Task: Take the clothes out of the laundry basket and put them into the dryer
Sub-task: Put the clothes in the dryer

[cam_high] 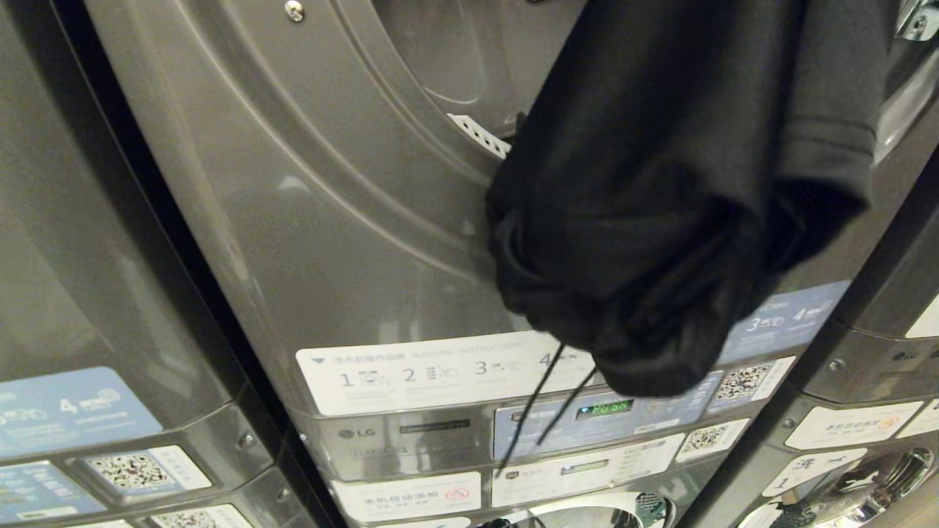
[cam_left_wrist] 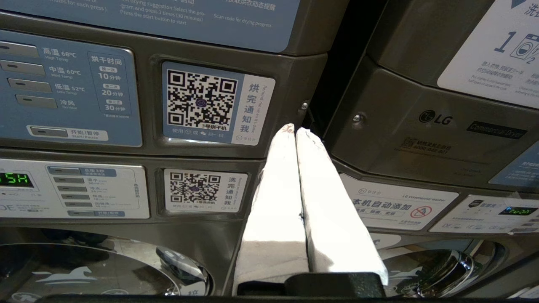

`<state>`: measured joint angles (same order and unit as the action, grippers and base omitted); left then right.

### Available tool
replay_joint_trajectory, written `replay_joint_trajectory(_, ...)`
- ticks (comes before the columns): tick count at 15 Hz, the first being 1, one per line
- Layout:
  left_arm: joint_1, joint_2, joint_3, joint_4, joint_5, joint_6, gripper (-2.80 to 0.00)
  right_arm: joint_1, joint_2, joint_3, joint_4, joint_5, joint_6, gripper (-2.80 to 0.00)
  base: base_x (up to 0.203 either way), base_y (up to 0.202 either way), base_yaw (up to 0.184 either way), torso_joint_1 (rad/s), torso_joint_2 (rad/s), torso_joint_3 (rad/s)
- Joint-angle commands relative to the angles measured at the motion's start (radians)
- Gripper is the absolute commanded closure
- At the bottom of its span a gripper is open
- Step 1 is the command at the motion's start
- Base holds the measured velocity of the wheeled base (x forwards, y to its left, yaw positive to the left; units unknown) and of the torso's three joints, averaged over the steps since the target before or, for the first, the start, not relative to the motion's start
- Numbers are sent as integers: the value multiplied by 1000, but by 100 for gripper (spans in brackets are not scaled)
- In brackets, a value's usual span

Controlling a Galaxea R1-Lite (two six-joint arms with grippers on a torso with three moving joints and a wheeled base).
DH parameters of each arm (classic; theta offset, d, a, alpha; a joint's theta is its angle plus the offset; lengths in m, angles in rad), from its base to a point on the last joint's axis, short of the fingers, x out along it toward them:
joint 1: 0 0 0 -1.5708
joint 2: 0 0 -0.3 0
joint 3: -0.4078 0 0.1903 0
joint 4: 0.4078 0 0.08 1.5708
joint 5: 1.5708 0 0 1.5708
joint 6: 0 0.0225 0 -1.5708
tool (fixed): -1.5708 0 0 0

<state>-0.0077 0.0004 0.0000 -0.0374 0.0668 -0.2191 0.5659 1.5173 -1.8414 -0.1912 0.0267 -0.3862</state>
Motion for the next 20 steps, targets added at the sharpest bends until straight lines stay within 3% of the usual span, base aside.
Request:
replay_joint_trajectory(1,0,0,29,-1,1,0,0,14,131,-99,-83,-70,-18,0,0,0,0,0,0,0)
replay_joint_trajectory(5,0,0,29,-1,1,-2,0,19,164,-119,-375,-160,-204,0,0,0,0,0,0,0)
replay_joint_trajectory(7,0,0,29,0,1,-1,0,16,197,-118,-447,-173,-239,0,0,0,0,0,0,0)
replay_joint_trajectory(10,0,0,29,1,2,0,0,1,297,-118,-575,-263,-247,0,0,0,0,0,0,0)
replay_joint_trajectory(13,0,0,29,1,2,0,0,-7,380,-118,-634,-290,-237,0,0,0,0,0,0,0)
replay_joint_trajectory(16,0,0,31,1,2,1,0,-47,458,-120,-627,-282,-215,0,0,0,0,0,0,0)
replay_joint_trajectory(20,0,0,29,1,2,1,0,-136,497,-122,-601,-207,-198,0,0,0,0,0,0,0)
